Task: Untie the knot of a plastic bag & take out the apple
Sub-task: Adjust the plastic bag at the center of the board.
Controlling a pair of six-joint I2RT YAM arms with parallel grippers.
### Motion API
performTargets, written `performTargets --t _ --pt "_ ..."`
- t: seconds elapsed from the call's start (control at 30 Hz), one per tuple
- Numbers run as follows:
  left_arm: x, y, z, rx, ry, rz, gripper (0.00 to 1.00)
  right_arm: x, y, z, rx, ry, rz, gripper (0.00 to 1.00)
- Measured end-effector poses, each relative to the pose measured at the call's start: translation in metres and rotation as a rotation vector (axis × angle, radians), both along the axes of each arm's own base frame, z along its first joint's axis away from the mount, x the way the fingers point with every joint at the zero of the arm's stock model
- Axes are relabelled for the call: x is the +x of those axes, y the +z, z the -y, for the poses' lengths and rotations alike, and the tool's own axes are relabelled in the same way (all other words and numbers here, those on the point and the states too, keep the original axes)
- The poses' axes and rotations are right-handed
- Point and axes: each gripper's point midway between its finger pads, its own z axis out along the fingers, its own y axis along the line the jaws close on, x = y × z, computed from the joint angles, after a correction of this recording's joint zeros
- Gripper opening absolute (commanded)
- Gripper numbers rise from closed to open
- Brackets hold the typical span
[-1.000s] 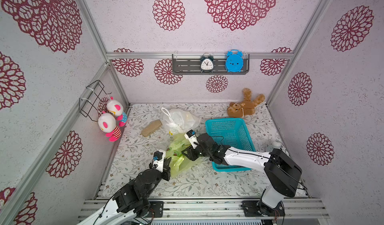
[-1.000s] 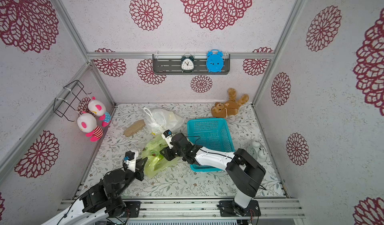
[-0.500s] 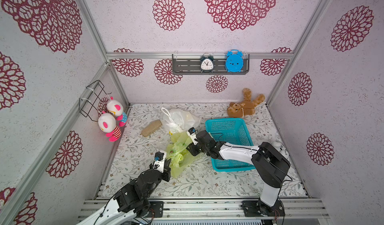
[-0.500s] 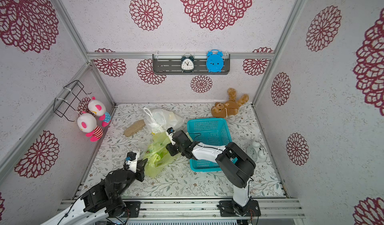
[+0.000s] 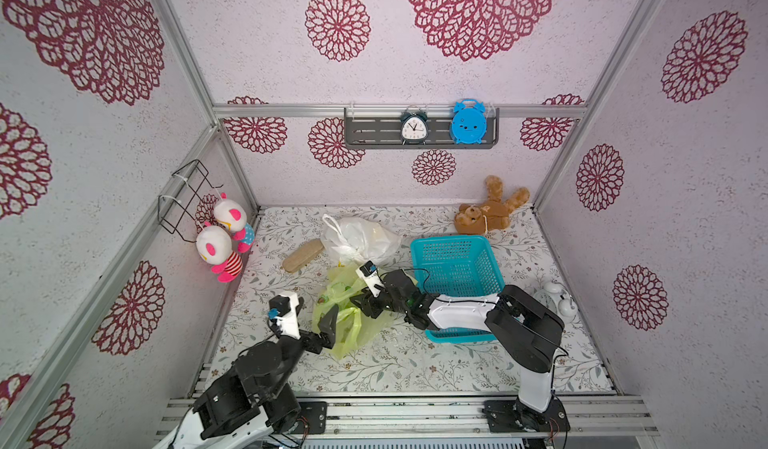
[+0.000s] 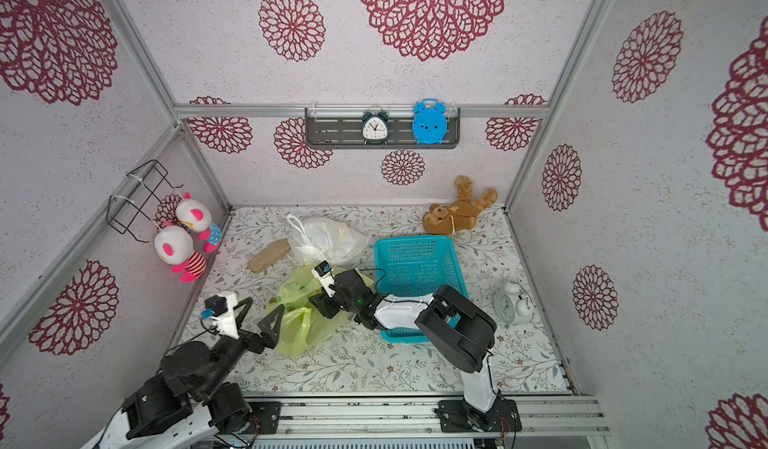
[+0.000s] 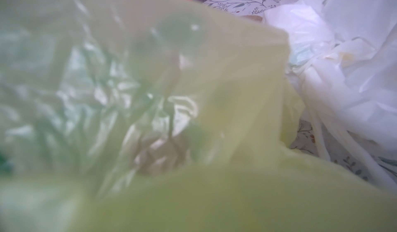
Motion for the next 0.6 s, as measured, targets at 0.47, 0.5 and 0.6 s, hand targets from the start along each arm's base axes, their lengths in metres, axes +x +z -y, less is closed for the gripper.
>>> performTargets --t 0.47,0.5,0.6 --pt "0.072 -0.082 0.008 0.279 0.141 -0.451 0.97 -0.007 -0.016 0.014 0.03 -0.004 0.041 0.51" --pt "0.074 -0.086 0.006 0.263 0.135 -0.468 0.97 -0.007 -0.015 0.014 0.034 -0.003 0.044 0.51" --pt "0.085 -0.1 0.014 0.234 0.085 -0.526 0.99 -0.007 -0.014 0.014 0.044 -0.005 0.051 0.51"
